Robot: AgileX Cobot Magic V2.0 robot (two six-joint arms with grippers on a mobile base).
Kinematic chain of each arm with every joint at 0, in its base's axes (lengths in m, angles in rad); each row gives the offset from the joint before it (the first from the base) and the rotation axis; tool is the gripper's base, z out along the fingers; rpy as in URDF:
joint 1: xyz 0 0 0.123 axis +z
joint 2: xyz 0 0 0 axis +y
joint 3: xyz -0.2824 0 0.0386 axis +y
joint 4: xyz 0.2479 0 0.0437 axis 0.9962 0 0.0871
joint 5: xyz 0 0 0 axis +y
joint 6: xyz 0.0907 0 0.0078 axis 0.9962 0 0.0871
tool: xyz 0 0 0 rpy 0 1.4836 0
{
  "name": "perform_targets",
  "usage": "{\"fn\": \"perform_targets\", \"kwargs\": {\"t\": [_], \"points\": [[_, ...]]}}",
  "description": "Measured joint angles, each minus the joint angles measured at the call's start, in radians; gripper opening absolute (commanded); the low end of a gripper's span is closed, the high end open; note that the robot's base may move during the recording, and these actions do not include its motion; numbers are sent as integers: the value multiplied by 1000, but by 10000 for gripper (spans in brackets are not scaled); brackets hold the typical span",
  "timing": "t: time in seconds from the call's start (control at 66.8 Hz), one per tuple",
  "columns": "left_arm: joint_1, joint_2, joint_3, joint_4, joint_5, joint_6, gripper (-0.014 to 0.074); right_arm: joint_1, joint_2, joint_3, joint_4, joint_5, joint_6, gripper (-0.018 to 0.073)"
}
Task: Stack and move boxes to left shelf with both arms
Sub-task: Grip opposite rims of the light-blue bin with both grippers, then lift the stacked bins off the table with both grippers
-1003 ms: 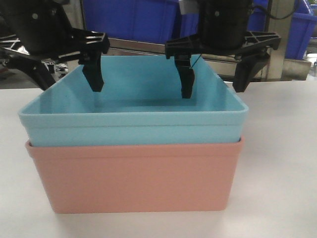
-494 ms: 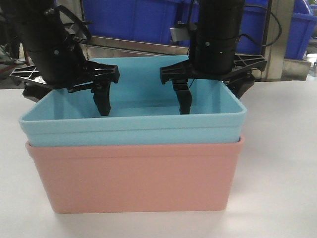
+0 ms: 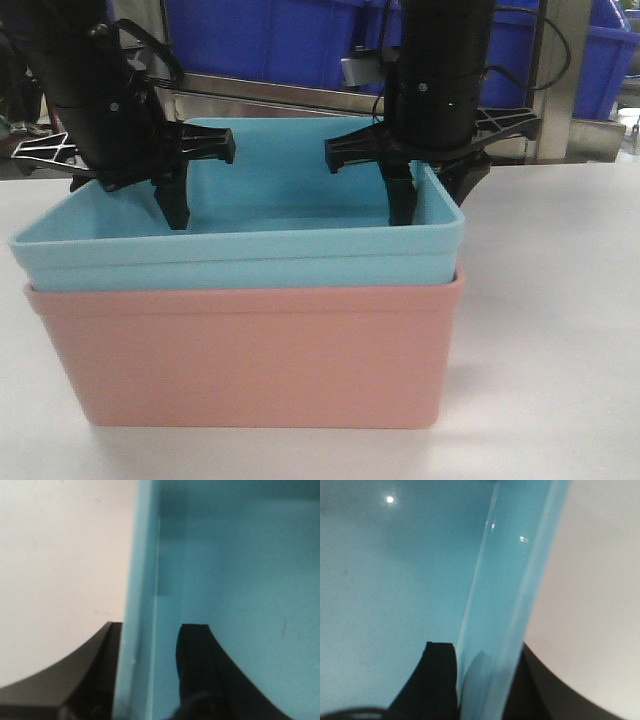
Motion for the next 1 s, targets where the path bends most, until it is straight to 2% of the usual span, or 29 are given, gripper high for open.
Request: {"fn": "perform_targets", "kwargs": {"t": [0.255, 0.449, 0.599, 0.809, 1.003], "points": [[0, -40, 14, 1, 52, -57, -8, 6, -42, 8, 16, 24, 0, 56], [-2, -199, 27, 5, 159, -148, -8, 14, -164, 8, 34, 24, 0, 56], [-40, -334, 27, 98, 201, -236, -8, 26, -264, 8, 49, 26, 0, 56], [-160, -458, 27, 256, 337, -365, -8, 77, -368, 12, 52, 63, 4, 56], [-272, -497, 28, 368, 458, -470, -8, 150, -415, 33, -3, 104, 41, 56]]}}
